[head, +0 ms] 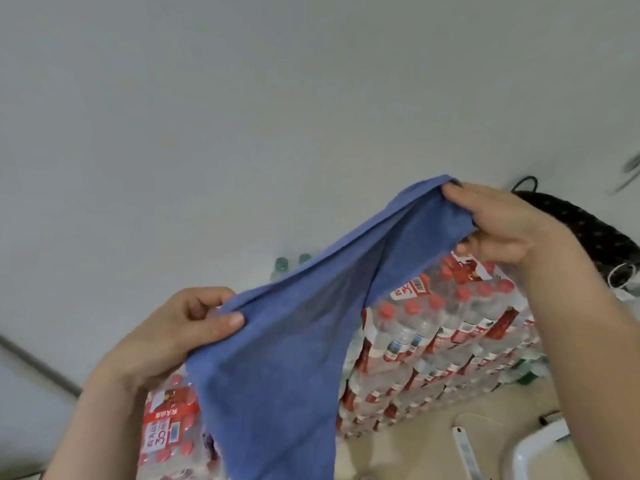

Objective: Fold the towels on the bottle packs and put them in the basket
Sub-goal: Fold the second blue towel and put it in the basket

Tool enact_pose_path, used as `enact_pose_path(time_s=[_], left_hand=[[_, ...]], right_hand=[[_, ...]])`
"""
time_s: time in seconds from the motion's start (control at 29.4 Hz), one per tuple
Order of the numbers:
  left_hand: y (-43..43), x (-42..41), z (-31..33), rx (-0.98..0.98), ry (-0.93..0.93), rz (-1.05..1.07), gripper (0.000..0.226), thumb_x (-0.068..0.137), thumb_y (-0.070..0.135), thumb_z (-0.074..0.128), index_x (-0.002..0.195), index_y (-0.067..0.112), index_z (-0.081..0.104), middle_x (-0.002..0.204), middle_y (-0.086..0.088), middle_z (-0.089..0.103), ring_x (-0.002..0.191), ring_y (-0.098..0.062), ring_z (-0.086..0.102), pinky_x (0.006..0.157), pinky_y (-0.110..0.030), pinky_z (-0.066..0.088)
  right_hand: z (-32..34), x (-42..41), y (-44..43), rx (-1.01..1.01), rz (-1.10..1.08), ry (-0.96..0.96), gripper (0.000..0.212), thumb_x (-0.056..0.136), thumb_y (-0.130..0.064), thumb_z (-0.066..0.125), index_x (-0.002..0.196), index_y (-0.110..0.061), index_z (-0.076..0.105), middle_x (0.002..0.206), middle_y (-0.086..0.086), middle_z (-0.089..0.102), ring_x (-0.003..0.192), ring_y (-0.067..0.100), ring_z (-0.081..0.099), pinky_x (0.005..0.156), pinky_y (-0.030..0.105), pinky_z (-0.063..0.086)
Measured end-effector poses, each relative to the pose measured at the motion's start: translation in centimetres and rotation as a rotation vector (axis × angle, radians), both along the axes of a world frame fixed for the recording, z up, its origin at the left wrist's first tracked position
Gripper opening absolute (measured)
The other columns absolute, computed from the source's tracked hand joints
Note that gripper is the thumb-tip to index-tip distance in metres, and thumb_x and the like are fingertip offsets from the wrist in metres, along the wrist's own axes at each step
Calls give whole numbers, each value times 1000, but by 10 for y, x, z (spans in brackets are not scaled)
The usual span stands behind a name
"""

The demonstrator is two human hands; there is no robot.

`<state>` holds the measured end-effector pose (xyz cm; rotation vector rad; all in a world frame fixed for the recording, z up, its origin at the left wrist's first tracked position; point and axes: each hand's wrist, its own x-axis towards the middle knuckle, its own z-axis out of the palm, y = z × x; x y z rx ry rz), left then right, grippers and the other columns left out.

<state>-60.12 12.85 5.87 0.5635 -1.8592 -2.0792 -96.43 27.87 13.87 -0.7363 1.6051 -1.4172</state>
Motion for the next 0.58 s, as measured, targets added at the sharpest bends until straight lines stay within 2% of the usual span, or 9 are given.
enact_pose_path(time_s=[0.07,0.1,0.2,0.31,0.34,0.41,0.48,0.51,0.58], left_hand=[[3,-33,4,-56,-189,-304,40,67,31,84,89,0,73,84,-18,71,76,-21,65,64,-25,51],[5,-54,3,-125,-284,-392,28,69,27,82,84,4,74,82,-12,71,76,-18,65,66,-25,49],[9,-119,-4,-318,-457,-350,25,65,31,84,71,9,72,73,-4,69,71,-15,64,65,-26,45],[7,-184,-10,-268,-372,-52,11,66,12,84,70,9,74,72,-4,71,70,-17,66,64,-27,50],[4,-206,-9,-302,-330,104,11,65,13,82,71,11,73,69,-1,69,69,-16,63,63,-27,49],[-8,-245,0,-528,-296,514,7,67,17,76,71,19,72,60,4,64,61,-9,55,58,-21,44],[-15,-273,22,-720,-220,873,25,73,7,68,72,32,70,55,4,60,52,-5,49,52,-15,41],[-15,-284,36,-795,-151,964,34,74,3,64,74,36,67,57,5,60,54,-5,50,53,-14,41],[-13,-297,50,-954,-63,1026,41,72,0,57,79,40,64,71,9,63,66,-7,54,63,-16,44]], right_hand=[[0,-33,11,12,4,-27,26,88,-35,54,106,-19,64,94,3,72,82,21,70,59,37,60],[-4,-53,15,10,-25,-43,30,91,-32,53,113,-15,63,105,5,71,92,23,70,65,43,60],[-18,-113,12,-12,-131,28,34,98,-28,51,122,-5,58,124,17,63,106,28,65,83,47,57],[-24,-174,-5,-106,-298,134,23,99,-25,51,103,-6,62,108,19,65,87,22,65,81,40,58],[-21,-194,-11,-147,-349,188,23,99,-24,50,97,-4,62,100,17,64,82,20,64,78,39,59],[-13,-227,-20,-207,-466,414,34,98,-25,50,81,3,57,79,13,57,71,13,57,71,39,58],[3,-249,-23,-268,-573,683,41,98,-25,46,60,-10,42,60,2,41,54,0,39,55,22,41],[11,-257,-21,-312,-625,781,43,99,-23,44,58,-18,32,57,-2,34,50,0,32,50,18,29],[15,-265,-11,-411,-706,880,40,100,-22,41,62,-25,27,59,-7,31,52,3,30,51,18,25]])
